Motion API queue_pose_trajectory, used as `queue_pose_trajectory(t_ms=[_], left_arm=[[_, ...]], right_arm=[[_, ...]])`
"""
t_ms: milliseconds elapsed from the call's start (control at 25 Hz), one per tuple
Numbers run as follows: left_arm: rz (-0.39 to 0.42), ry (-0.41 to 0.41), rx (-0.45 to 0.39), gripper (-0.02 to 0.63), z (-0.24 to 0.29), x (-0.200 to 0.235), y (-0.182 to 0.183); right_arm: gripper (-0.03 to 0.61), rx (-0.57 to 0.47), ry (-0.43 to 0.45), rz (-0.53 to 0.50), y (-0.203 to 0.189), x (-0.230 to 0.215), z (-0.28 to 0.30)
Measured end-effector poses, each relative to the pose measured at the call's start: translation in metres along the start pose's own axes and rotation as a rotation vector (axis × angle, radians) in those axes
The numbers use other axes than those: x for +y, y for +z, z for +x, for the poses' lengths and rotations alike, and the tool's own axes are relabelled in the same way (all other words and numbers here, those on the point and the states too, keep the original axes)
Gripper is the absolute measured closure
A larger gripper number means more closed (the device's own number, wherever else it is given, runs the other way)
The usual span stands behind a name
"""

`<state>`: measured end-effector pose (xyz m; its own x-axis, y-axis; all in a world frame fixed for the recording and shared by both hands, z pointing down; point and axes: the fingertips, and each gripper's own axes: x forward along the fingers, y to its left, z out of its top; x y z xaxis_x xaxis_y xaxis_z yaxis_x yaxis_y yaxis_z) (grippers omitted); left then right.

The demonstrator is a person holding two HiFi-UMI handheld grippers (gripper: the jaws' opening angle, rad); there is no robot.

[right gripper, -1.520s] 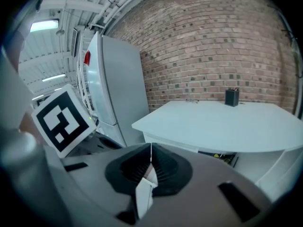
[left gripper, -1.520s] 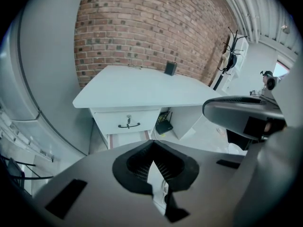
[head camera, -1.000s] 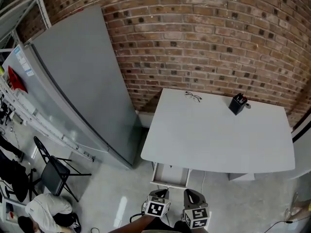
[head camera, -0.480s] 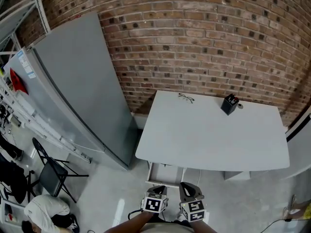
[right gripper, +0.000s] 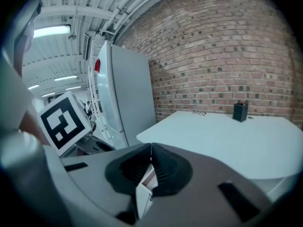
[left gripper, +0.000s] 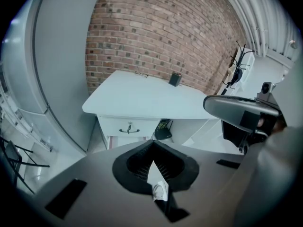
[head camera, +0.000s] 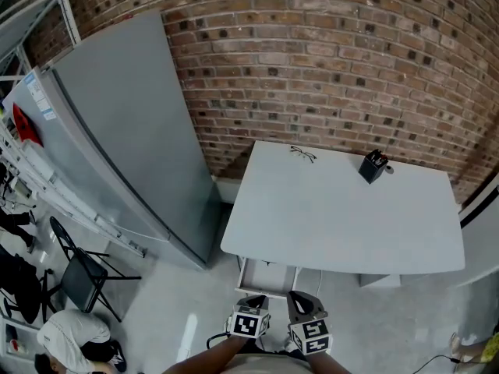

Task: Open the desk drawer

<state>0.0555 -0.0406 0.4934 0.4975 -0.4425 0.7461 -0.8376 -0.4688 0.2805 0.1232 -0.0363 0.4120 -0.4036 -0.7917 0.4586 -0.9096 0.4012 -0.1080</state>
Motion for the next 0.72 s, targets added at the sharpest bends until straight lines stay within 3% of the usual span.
queue_pose_trajectory(t_ms=[720], left_arm=[[-0.023, 0.027, -0.014, 0.606, -0.009, 0.009, -0.001]], right_arm=[[0.563, 0.01, 0.074, -0.049, 0.011, 0.016, 0.011]])
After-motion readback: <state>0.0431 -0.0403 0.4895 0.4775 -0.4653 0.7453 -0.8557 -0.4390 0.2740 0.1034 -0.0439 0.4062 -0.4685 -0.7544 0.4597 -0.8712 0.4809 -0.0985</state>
